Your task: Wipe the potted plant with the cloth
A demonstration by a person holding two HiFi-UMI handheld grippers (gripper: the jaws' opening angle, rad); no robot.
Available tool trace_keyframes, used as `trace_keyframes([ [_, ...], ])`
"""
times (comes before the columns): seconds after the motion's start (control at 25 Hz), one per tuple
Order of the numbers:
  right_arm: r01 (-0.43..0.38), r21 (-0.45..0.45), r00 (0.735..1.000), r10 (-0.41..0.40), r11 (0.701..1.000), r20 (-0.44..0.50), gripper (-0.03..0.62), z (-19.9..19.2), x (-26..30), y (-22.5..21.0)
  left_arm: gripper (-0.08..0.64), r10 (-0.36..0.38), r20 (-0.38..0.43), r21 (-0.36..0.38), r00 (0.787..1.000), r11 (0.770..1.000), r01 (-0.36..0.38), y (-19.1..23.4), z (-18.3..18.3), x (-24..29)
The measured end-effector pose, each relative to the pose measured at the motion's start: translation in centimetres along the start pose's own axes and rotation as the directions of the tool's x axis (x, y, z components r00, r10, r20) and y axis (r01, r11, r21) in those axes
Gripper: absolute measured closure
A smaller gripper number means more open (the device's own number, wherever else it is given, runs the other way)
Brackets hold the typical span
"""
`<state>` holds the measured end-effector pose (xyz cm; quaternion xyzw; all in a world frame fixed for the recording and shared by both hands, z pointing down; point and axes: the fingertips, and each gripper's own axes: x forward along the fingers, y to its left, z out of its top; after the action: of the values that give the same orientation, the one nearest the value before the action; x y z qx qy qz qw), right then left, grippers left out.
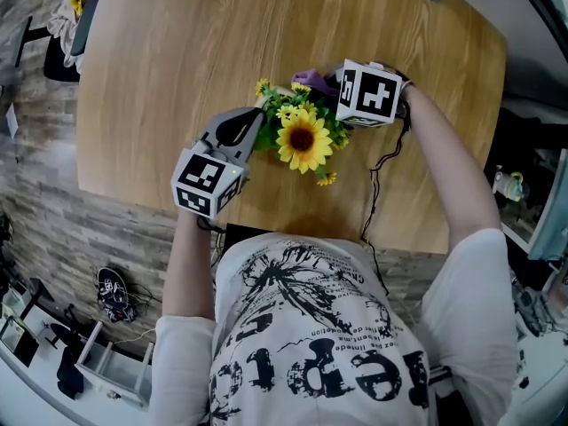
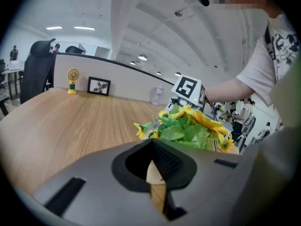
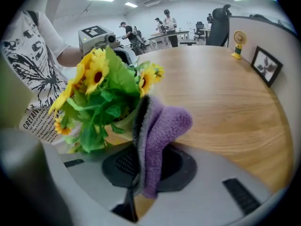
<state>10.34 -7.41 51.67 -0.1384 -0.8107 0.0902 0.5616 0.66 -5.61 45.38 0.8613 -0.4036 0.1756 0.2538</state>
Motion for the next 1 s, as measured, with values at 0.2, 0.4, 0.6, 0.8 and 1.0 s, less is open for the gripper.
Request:
trace_keyframes([
  [0.2,-0.014,0.041,1.000,0.014,0.999,0.006,0.523,-1.3,0.1,1.3,0.557,0.014,-0.021,0.015,1.000,1.000,-0.014,0.1,-0.2,0.0],
  [0.4,-0.066,0.054,0.997,0.067,0.996,-0.031,0.523,-2.1,0.3,2.8,0.557,0.014,-0.017,-0.010,1.000,1.000,-0.015,0.2,-0.4,-0.1],
  [0.6,-0.060,0.093,0.997,0.064,0.994,-0.040,0.520,-3.9,-0.2,2.7,0.557,0.034,-0.015,-0.034,0.999,0.999,-0.034,0.1,-0.6,0.1],
  [0.8,0.213,0.162,0.976,-0.219,0.964,0.017,0.520,-3.2,-2.4,-2.2,0.557,0.052,-0.030,-0.017,0.998,0.998,-0.052,0.0,-1.5,-0.7],
  [1.0,0.452,0.241,0.868,-0.486,0.859,0.104,0.520,-0.2,-6.8,-4.8,0.557,0.042,-0.054,0.053,0.998,0.998,-0.039,-0.9,-2.0,-1.3],
])
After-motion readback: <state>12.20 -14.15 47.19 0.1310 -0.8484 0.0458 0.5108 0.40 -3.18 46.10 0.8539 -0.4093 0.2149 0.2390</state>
